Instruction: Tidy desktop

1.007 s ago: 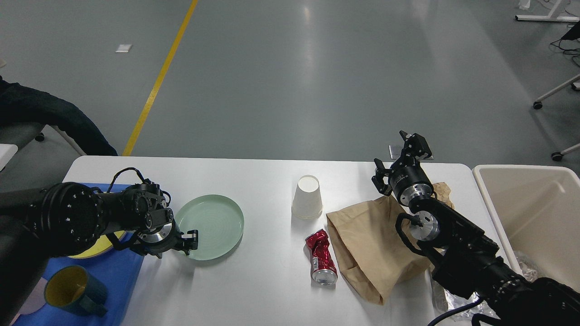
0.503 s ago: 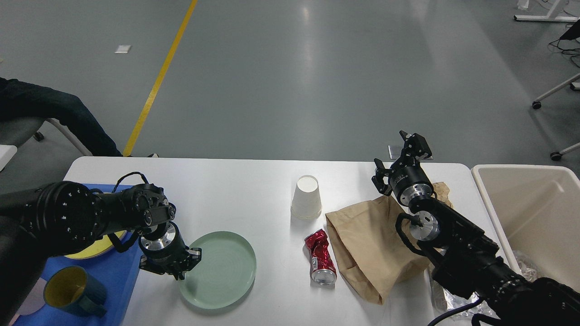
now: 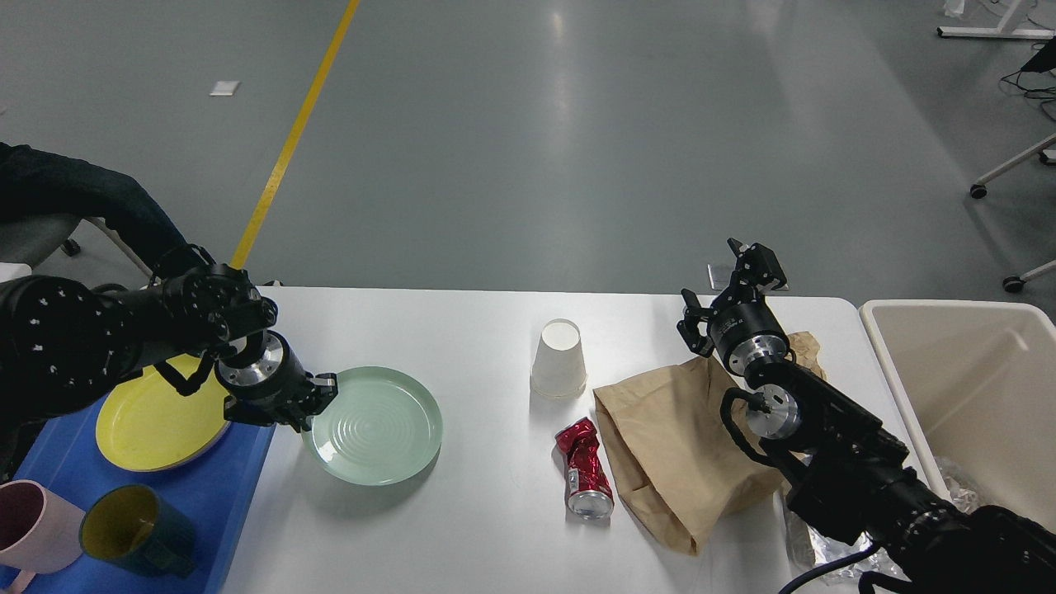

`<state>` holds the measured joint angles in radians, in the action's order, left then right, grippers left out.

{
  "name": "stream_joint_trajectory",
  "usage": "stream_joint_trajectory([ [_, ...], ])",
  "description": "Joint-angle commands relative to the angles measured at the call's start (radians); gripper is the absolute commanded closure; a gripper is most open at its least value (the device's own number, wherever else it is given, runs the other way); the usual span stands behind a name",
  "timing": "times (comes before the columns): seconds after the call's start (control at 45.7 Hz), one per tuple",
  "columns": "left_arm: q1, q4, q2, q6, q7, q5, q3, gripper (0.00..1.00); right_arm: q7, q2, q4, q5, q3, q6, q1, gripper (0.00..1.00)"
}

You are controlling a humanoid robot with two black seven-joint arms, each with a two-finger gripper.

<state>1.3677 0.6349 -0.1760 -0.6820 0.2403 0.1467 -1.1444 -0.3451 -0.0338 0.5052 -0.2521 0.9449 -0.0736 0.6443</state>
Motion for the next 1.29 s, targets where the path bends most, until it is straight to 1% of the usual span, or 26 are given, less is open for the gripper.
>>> stream_joint_trajectory([
  [0.0, 0.043, 0.000, -0.039, -0.005, 0.073, 0.001, 0.032, 1.00, 0.000, 0.000, 0.001, -0.001, 0.000, 0.000, 0.000, 0.00],
  [0.044, 0.056, 0.000, -0.057, -0.005, 0.093, 0.001, 0.032, 1.00, 0.000, 0.000, -0.001, 0.001, 0.000, 0.000, 0.000, 0.00],
  [0.109, 0.068, -0.001, -0.089, -0.004, 0.106, 0.001, 0.032, 1.00, 0.000, 0.000, 0.001, -0.001, 0.000, 0.000, 0.000, 0.00],
  [0.197, 0.076, -0.009, -0.151, -0.004, 0.108, 0.001, 0.035, 1.00, 0.000, 0.000, 0.001, -0.001, 0.000, 0.000, 0.000, 0.00],
  [0.263, 0.076, -0.023, -0.175, -0.005, 0.108, 0.001, 0.035, 1.00, 0.000, 0.000, 0.001, -0.001, 0.000, 0.000, 0.000, 0.00],
  [0.438, 0.053, -0.026, -0.175, 0.012, 0.105, -0.004, 0.032, 1.00, 0.000, 0.000, 0.001, -0.001, 0.000, 0.000, 0.000, 0.00],
  [0.569, 0.008, -0.024, -0.169, 0.015, 0.094, -0.010, 0.028, 0.99, 0.000, 0.000, 0.001, 0.001, 0.000, 0.000, 0.000, 0.00],
  [0.613, 0.011, -0.021, -0.169, 0.016, 0.094, -0.012, 0.020, 0.93, 0.000, 0.000, 0.001, 0.001, 0.000, 0.000, 0.000, 0.00],
  [0.635, 0.011, -0.021, -0.168, 0.016, 0.094, -0.013, 0.020, 0.89, 0.000, 0.000, 0.001, 0.001, 0.000, 0.000, 0.000, 0.00],
  [0.722, 0.020, -0.020, -0.157, 0.018, 0.091, -0.012, 0.021, 0.62, 0.000, 0.000, 0.000, -0.001, 0.000, 0.000, 0.000, 0.00],
  [0.81, 0.043, -0.009, -0.145, 0.019, 0.082, -0.012, 0.026, 0.41, 0.000, 0.000, 0.000, -0.001, 0.000, 0.000, 0.000, 0.00],
  [0.876, 0.066, 0.005, -0.138, 0.018, 0.059, -0.010, 0.025, 0.30, 0.000, 0.000, 0.001, -0.001, 0.000, 0.000, 0.000, 0.00],
  [0.919, 0.082, 0.028, -0.138, 0.018, 0.033, -0.007, 0.020, 0.25, 0.000, 0.000, 0.001, -0.001, 0.000, 0.000, 0.000, 0.00],
  [0.985, 0.115, 0.071, -0.140, 0.018, -0.018, -0.009, 0.006, 0.24, 0.000, 0.000, 0.001, -0.001, 0.000, 0.000, 0.000, 0.00],
  [1.138, 0.206, 0.153, -0.138, 0.016, -0.139, -0.010, -0.083, 0.22, 0.000, 0.000, -0.001, 0.001, 0.000, 0.000, 0.000, 0.00],
  [1.204, 0.250, 0.199, -0.137, 0.012, -0.174, -0.010, -0.115, 0.17, 0.000, 0.000, 0.000, 0.001, 0.000, 0.000, 0.000, 0.00],
  [1.269, 0.274, 0.223, -0.135, -0.004, -0.199, -0.009, -0.133, 0.06, 0.000, 0.000, 0.001, -0.001, 0.000, 0.000, 0.000, 0.00],
])
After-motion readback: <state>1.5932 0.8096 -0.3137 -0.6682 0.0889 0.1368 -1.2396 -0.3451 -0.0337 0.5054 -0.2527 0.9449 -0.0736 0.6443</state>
